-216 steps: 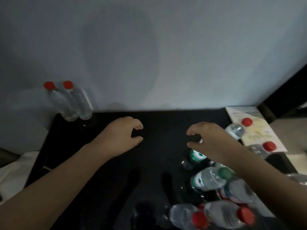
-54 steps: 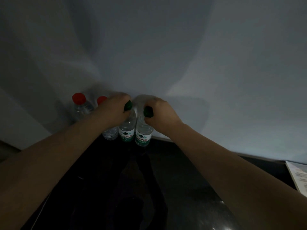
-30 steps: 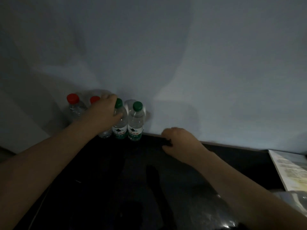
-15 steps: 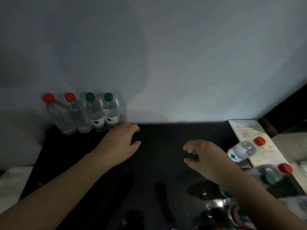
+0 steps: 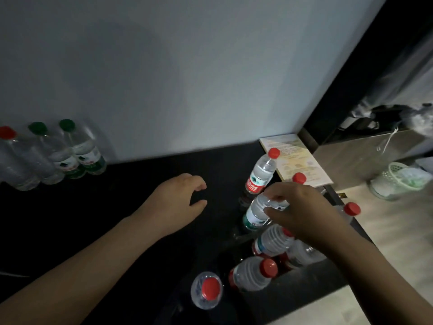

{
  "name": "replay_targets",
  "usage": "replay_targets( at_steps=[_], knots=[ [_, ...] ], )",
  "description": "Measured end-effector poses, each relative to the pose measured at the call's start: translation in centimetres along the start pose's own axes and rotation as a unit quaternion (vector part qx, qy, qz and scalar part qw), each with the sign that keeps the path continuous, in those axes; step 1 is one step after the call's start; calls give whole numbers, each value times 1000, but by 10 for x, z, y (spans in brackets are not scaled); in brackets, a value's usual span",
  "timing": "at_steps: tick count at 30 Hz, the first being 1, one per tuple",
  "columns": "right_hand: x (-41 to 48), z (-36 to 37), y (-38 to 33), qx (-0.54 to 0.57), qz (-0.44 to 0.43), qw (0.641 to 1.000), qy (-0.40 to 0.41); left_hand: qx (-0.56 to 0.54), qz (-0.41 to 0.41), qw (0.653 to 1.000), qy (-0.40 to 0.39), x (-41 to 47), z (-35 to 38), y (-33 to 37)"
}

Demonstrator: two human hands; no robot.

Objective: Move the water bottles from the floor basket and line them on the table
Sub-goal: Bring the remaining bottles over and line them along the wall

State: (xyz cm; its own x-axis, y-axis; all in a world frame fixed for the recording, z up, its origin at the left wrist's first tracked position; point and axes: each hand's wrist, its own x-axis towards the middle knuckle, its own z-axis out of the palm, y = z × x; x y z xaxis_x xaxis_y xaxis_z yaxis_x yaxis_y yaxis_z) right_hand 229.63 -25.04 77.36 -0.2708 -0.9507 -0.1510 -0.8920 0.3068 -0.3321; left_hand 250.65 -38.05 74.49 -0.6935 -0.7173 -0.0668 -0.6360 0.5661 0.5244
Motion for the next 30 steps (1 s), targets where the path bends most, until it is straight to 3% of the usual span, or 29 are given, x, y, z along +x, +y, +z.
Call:
replay_targets(
  at_steps=[13,24,30],
  knots=[
    [-42,-8,112,62,42,997,11,29,27,998,-54,35,65,85],
    [-61,-3,151,106,69,991,34,98,36,989,-105,101,105,124],
    [-64,8,159,108,69,992,9,128,49,984,-118,117,121,129]
  ],
)
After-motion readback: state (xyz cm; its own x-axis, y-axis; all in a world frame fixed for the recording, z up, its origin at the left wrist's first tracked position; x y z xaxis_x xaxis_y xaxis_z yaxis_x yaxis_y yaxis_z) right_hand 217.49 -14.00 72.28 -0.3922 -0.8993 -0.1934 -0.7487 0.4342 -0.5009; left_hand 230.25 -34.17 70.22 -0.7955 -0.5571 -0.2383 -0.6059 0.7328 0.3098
